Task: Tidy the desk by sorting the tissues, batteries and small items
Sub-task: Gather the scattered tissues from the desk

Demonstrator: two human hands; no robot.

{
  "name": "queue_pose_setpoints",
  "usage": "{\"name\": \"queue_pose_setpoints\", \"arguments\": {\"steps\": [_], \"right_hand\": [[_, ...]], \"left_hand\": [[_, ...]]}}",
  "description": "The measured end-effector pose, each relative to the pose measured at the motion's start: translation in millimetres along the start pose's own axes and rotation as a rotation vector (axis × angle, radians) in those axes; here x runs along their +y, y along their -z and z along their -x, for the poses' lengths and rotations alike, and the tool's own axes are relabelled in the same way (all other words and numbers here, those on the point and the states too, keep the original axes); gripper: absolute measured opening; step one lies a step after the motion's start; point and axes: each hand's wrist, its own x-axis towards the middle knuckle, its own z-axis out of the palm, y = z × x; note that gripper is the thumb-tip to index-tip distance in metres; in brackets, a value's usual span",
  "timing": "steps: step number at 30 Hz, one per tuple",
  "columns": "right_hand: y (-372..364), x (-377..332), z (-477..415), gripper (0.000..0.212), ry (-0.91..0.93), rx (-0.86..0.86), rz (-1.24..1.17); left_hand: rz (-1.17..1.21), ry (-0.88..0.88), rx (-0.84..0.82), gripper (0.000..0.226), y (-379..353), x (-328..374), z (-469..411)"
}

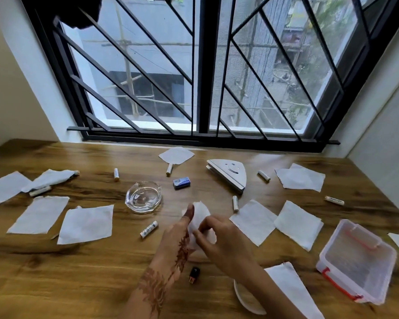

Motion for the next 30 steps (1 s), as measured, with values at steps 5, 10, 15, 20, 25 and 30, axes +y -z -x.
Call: {"name": "queue_pose_setpoints", "arguments": {"steps": [5, 10, 15, 20, 25, 30], "right_hand": [[1.2, 1.8, 1.5, 0.019, 0.056, -0.032, -0.096], [9.8, 47.0, -1.6, 0.009, -0.095, 0.103, -0.027], [17.5, 110.8, 10.0, 0.018, -0.334, 0.13, 0.207], [10.3, 124.9, 16.8, 0.016, -0.355, 0.092, 0.346], [8.2, 120.5, 12.7, 0.01, -0.418, 0.178, 0.238], [22.4, 80.6, -1.9, 0.009, -0.529, 0.353, -0.223]], "left_hand": [[-0.026, -0.03, 0.062, 0.027, 5.0, -4.1, -4.0], [0.012, 0.002, 0.182, 0.021, 8.9, -5.5, -7.9], [0.018, -0.02, 0.224, 0.009, 11.7, -1.5, -14.0], [0.073, 0.007, 0.213, 0.013, 6.8, -0.8, -20.4], [0.076, 0.015, 0.188, 0.023, 9.5, -3.2, -26.2], [0.048, 0.078, 0.186, 0.028, 3.9, -5.5, -36.1]]}}
